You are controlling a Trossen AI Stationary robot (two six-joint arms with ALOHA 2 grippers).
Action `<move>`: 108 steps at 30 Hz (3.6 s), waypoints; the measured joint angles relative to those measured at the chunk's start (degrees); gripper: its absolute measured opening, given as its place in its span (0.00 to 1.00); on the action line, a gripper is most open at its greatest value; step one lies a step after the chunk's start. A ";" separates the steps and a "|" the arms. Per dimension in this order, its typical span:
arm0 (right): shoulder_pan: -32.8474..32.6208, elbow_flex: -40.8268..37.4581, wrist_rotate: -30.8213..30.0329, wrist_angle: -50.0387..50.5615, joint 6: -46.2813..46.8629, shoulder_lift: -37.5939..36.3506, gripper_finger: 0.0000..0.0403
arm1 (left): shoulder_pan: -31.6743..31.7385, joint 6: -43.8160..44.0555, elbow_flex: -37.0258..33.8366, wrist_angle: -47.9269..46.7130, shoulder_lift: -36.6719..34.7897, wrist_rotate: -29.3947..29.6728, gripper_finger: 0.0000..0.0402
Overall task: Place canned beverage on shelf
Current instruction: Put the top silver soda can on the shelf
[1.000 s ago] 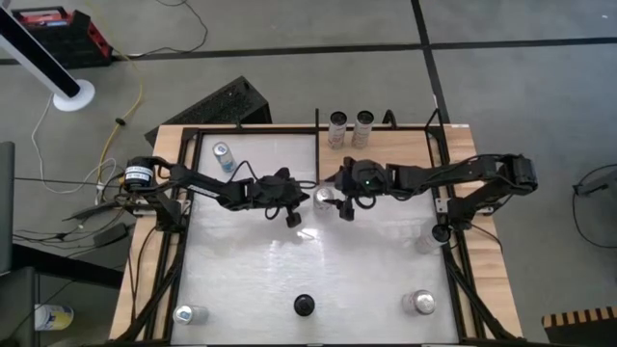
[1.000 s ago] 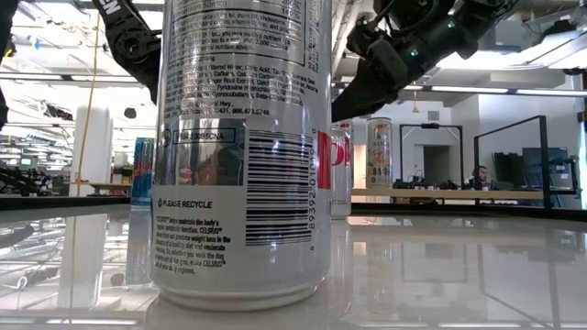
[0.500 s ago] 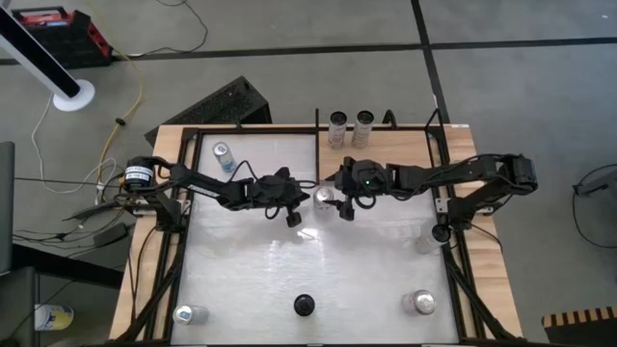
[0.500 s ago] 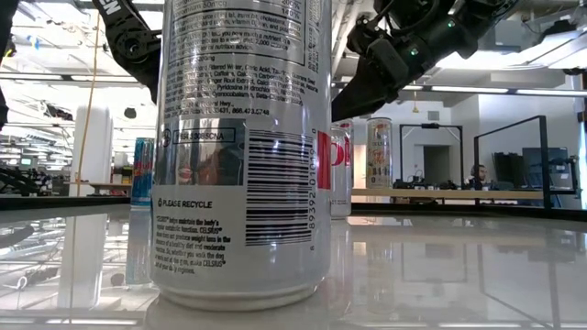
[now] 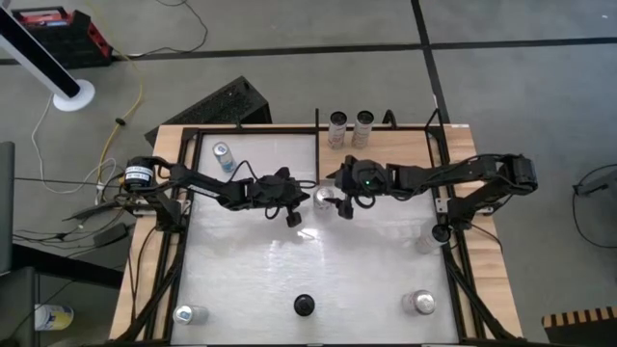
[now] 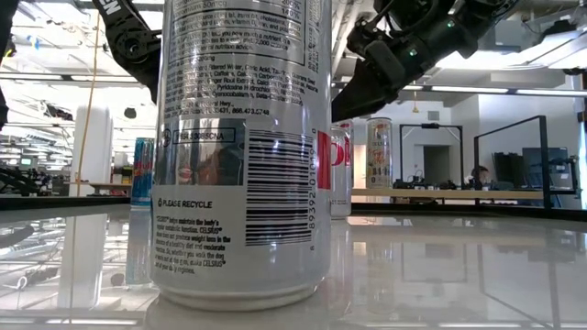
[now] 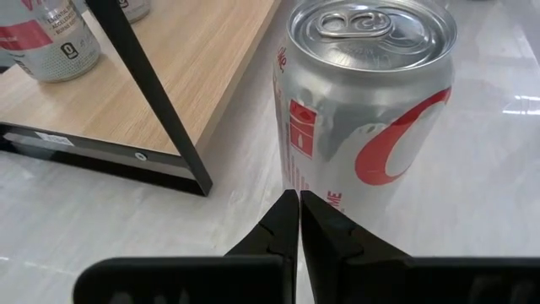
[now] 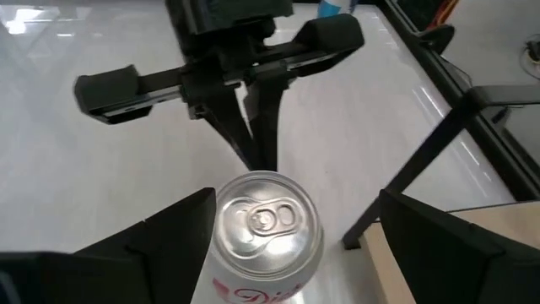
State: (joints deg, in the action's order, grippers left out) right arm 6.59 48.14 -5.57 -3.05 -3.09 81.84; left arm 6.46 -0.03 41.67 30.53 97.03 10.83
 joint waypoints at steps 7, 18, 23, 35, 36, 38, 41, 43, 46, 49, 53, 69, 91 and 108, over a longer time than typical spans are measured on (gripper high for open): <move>0.26 0.00 -0.34 0.01 1.57 0.31 0.88 | 0.00 0.00 0.00 0.01 0.00 0.00 0.00; 0.31 0.13 -0.16 -4.87 1.35 6.71 0.88 | 0.00 0.00 0.00 -0.07 0.02 0.01 0.00; 0.31 0.05 -0.30 -4.06 1.26 5.41 0.88 | 0.00 -0.26 0.00 -0.14 0.02 0.00 0.00; -0.22 -0.04 -0.53 -4.78 3.25 -0.20 0.88 | 0.00 -0.26 0.00 -0.18 0.02 0.00 0.00; -0.39 -0.04 -0.53 -4.75 3.91 -0.20 0.88 | 0.00 -0.26 0.00 -0.18 0.02 0.00 0.00; -0.92 -0.04 -0.53 -4.32 4.59 0.11 0.88 | 0.00 -0.26 0.00 -0.18 0.02 0.01 0.00; -2.06 -0.04 -0.52 -4.02 4.59 1.49 0.88 | 0.00 -0.26 0.00 -0.18 0.02 0.01 0.00; -2.76 -0.04 -0.52 -4.44 4.58 2.44 0.88 | 0.00 -0.25 0.00 -0.20 0.02 0.00 0.00; -3.23 -0.04 -1.49 -4.17 4.22 2.91 0.88 | 0.00 -0.26 0.00 -0.20 0.02 0.00 0.00; -3.17 -0.04 -2.09 -4.09 2.76 2.91 0.88 | 0.00 -0.24 0.00 -0.20 0.02 0.00 0.00; -3.08 -0.04 -2.09 -3.97 2.60 2.91 0.88 | 0.00 -0.37 0.00 -0.20 0.02 0.00 0.00; -0.37 -0.04 -1.83 -1.62 1.85 2.91 0.88 | 0.00 -0.39 0.00 -0.19 0.02 0.00 0.00; -0.11 0.05 1.45 -2.97 3.25 7.27 0.88 | 0.00 -0.44 0.00 -0.20 0.04 0.02 0.00; -0.07 -0.11 1.14 0.85 1.59 2.65 0.78 | 0.00 -1.21 0.00 -0.29 0.04 0.13 0.00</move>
State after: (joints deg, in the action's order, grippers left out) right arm 6.52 48.03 -4.44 -2.20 -1.49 84.49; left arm 6.46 -1.24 41.67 30.24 97.08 10.96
